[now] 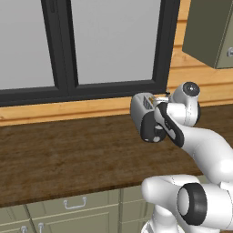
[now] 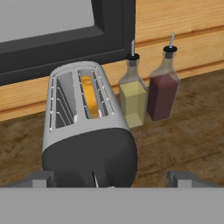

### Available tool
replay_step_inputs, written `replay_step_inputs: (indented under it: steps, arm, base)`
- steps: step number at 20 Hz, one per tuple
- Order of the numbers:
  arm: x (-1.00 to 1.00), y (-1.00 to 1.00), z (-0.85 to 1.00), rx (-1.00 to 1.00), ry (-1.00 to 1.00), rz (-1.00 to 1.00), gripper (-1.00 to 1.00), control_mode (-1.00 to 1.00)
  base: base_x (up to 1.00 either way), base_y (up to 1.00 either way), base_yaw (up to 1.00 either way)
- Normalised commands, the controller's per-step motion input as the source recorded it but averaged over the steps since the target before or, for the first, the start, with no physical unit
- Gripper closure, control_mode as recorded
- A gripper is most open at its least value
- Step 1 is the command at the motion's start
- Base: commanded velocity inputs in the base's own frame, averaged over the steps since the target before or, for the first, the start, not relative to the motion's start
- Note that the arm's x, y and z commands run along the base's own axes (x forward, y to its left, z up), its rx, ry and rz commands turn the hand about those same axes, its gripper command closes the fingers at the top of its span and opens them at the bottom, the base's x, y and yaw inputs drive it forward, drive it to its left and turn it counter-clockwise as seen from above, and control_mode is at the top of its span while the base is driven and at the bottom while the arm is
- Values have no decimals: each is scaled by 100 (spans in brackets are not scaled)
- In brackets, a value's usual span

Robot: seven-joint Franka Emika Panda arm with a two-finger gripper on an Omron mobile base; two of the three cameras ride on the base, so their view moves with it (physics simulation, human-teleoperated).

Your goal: Start the toaster. Once the lever pops up, take the bread to the plate on the dining counter.

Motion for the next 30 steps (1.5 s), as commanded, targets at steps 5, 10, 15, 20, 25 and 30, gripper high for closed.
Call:
replay_step_inputs:
  steps: [5,10,15,20,25,30]
  arm:
    - [0,0,0,0,0,0,-100,-100]
    - [0,0,0,0,0,0,-100,-100]
    - [0,0,0,0,0,0,-100,-100]
    - [0,0,0,0,0,0,-100,-100]
    - [0,0,0,0,0,0,-100,-100]
    - [0,0,0,0,0,0,-100,-100]
  base:
    - [0,0,0]
    - [0,0,0]
    - [0,0,0]
    - [0,0,0]
    - [0,0,0]
    - [0,0,0]
